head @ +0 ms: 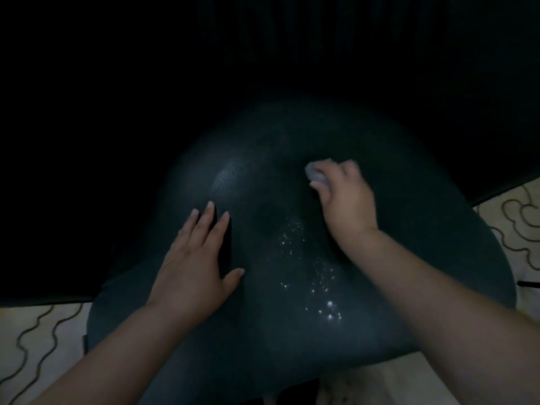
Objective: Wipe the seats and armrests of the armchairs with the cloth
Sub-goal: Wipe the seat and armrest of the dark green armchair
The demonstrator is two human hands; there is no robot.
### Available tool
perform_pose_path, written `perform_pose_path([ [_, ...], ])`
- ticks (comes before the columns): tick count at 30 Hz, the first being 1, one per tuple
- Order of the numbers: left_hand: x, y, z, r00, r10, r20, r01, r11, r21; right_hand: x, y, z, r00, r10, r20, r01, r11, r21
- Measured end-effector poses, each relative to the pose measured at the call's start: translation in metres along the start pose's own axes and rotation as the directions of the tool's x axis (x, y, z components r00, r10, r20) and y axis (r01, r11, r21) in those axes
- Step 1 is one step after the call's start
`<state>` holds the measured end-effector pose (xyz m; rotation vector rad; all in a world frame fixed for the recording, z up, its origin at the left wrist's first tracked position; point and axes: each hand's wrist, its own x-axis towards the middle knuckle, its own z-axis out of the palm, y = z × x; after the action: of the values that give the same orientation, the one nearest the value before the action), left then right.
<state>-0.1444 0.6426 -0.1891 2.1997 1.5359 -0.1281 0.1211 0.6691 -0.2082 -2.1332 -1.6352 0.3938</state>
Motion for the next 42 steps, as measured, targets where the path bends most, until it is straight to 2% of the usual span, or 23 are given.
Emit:
perform_pose_path([
  [2, -0.005, 0.002, 0.001, 1.0, 0.002, 0.008, -0.002, 1.0, -0.002, -0.028, -0.021, 0.011, 0.99, -0.111, 0.091, 0.108, 0.993, 0.038],
  [4, -0.011, 0.005, 0.003, 1.0, 0.01, 0.021, -0.01, 1.0, -0.011, -0.057, -0.039, 0.014, 0.953, -0.24, 0.185, 0.212, 0.964, 0.16],
  [6, -0.017, 0.004, 0.005, 0.999, 0.023, 0.027, -0.023, 1.0, -0.021, -0.063, -0.037, 0.007, 0.941, -0.283, 0.184, 0.245, 0.948, 0.205],
  [7, -0.019, 0.003, 0.005, 0.999, 0.031, 0.031, -0.03, 0.999, -0.025, -0.057, -0.029, 0.003, 0.963, -0.241, 0.12, 0.217, 0.959, 0.184],
  [9, -0.023, -0.002, 0.006, 0.998, 0.043, 0.036, -0.042, 0.999, -0.032, -0.042, -0.003, -0.008, 0.996, -0.053, -0.067, 0.059, 0.993, 0.106],
  [11, -0.025, -0.004, 0.007, 0.998, 0.05, 0.042, -0.049, 0.998, -0.029, -0.04, 0.011, -0.012, 0.986, 0.122, -0.11, -0.115, 0.991, 0.071],
  [12, -0.026, -0.004, 0.007, 0.998, 0.051, 0.043, -0.05, 0.998, -0.025, -0.047, 0.006, -0.008, 0.985, 0.149, -0.091, -0.143, 0.987, 0.067],
  [14, -0.025, -0.002, 0.009, 0.998, 0.042, 0.039, -0.042, 0.999, -0.02, -0.071, -0.022, 0.008, 0.996, 0.087, -0.025, -0.085, 0.992, 0.088],
  [16, -0.028, 0.001, 0.009, 0.999, 0.032, 0.042, -0.032, 0.999, -0.016, -0.096, -0.056, 0.024, 0.995, -0.064, 0.078, 0.049, 0.983, 0.177],
  [18, -0.034, 0.001, 0.009, 0.999, 0.014, 0.041, -0.014, 1.0, -0.016, -0.105, -0.067, 0.025, 0.985, -0.155, 0.08, 0.131, 0.959, 0.251],
  [19, -0.038, 0.0, 0.009, 0.999, 0.002, 0.04, -0.001, 1.0, -0.02, -0.1, -0.059, 0.021, 0.992, -0.121, 0.026, 0.111, 0.962, 0.25],
  [21, -0.047, -0.004, 0.009, 0.999, -0.022, 0.033, 0.023, 1.0, -0.021, -0.087, -0.035, 0.009, 0.991, 0.071, -0.116, -0.049, 0.982, 0.183],
  [23, -0.055, -0.009, 0.008, 0.999, -0.029, 0.036, 0.029, 1.0, -0.006, -0.082, -0.018, 0.003, 0.97, 0.2, -0.136, -0.179, 0.971, 0.156],
  [24, -0.057, -0.011, 0.008, 0.999, -0.028, 0.039, 0.028, 1.0, -0.001, -0.084, -0.021, 0.005, 0.977, 0.187, -0.1, -0.172, 0.975, 0.142],
  [27, -0.059, -0.009, 0.009, 0.998, -0.033, 0.046, 0.033, 0.999, -0.008, -0.106, -0.064, 0.026, 0.993, -0.049, 0.111, 0.034, 0.989, 0.141],
  [29, -0.058, -0.007, 0.01, 0.998, -0.049, 0.049, 0.05, 0.998, -0.024, -0.118, -0.082, 0.032, 0.983, -0.137, 0.123, 0.103, 0.964, 0.246],
  [31, -0.057, -0.006, 0.01, 0.997, -0.056, 0.048, 0.058, 0.998, -0.034, -0.116, -0.071, 0.019, 0.999, -0.047, -0.014, 0.049, 0.942, 0.333],
  [33, -0.057, -0.008, 0.009, 0.997, -0.055, 0.05, 0.057, 0.998, -0.038, -0.112, -0.04, -0.003, 0.989, 0.077, -0.125, -0.034, 0.948, 0.317],
  [35, -0.057, -0.008, 0.008, 0.997, -0.05, 0.059, 0.052, 0.998, -0.032, -0.115, -0.003, -0.024, 0.983, 0.13, -0.133, -0.095, 0.966, 0.242],
  [38, -0.056, -0.009, 0.011, 0.997, -0.053, 0.058, 0.054, 0.998, -0.022, -0.137, 0.027, -0.036, 0.987, 0.151, -0.054, -0.144, 0.983, 0.11],
  [42, -0.057, -0.004, 0.017, 0.996, -0.071, 0.049, 0.072, 0.997, -0.018, -0.167, -0.002, -0.007, 0.973, 0.21, -0.097, -0.193, 0.969, 0.156],
])
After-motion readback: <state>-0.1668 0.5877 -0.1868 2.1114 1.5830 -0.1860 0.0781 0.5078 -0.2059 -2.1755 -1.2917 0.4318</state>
